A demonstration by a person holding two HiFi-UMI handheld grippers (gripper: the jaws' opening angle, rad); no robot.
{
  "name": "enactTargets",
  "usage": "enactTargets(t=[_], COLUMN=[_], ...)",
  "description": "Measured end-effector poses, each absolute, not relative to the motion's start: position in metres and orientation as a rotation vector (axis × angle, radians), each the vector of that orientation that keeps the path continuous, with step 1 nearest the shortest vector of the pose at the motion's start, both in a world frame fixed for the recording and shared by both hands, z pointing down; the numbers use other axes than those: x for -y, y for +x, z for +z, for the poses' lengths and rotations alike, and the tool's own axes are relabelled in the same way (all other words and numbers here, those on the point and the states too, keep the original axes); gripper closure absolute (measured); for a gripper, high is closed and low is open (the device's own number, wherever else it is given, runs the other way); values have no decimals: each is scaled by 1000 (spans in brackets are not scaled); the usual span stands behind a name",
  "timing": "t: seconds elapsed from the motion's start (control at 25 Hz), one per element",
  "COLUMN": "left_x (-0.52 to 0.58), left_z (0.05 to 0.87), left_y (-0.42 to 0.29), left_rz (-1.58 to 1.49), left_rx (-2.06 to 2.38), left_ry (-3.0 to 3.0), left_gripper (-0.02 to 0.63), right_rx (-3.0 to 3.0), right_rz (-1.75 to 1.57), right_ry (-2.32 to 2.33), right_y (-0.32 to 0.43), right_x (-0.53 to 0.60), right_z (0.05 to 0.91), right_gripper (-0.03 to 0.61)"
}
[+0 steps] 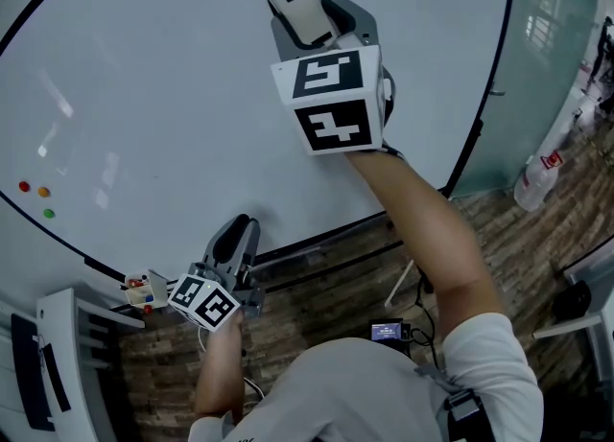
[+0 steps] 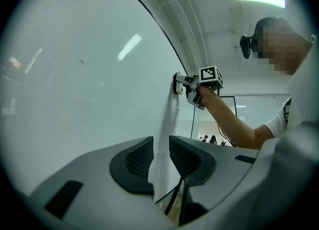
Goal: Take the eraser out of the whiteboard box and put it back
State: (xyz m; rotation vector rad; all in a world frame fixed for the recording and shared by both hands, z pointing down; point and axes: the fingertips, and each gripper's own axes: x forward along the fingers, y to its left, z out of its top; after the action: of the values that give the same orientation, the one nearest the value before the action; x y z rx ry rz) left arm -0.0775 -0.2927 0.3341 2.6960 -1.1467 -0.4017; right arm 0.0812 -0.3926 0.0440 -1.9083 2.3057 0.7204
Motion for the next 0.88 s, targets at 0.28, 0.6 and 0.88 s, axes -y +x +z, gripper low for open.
enactTargets(t=[0.28, 0.6, 0.88], left_x=[300, 307, 313], left_z=[333, 332, 330], left_y=[-49, -19, 0], left_rz=[-404, -406, -401], left_rx=[1142, 1133, 1117], left_ry=[2701, 2701, 2703], left_gripper=[523, 523, 523], right_rx=[-2282, -2283, -2262], right_rz=[723, 726, 710], right_ry=[-1932, -1928, -1951], right_y=[121, 150, 180], right_x=[398, 401, 407], right_z=[42, 41, 37], right_gripper=[325, 325, 325])
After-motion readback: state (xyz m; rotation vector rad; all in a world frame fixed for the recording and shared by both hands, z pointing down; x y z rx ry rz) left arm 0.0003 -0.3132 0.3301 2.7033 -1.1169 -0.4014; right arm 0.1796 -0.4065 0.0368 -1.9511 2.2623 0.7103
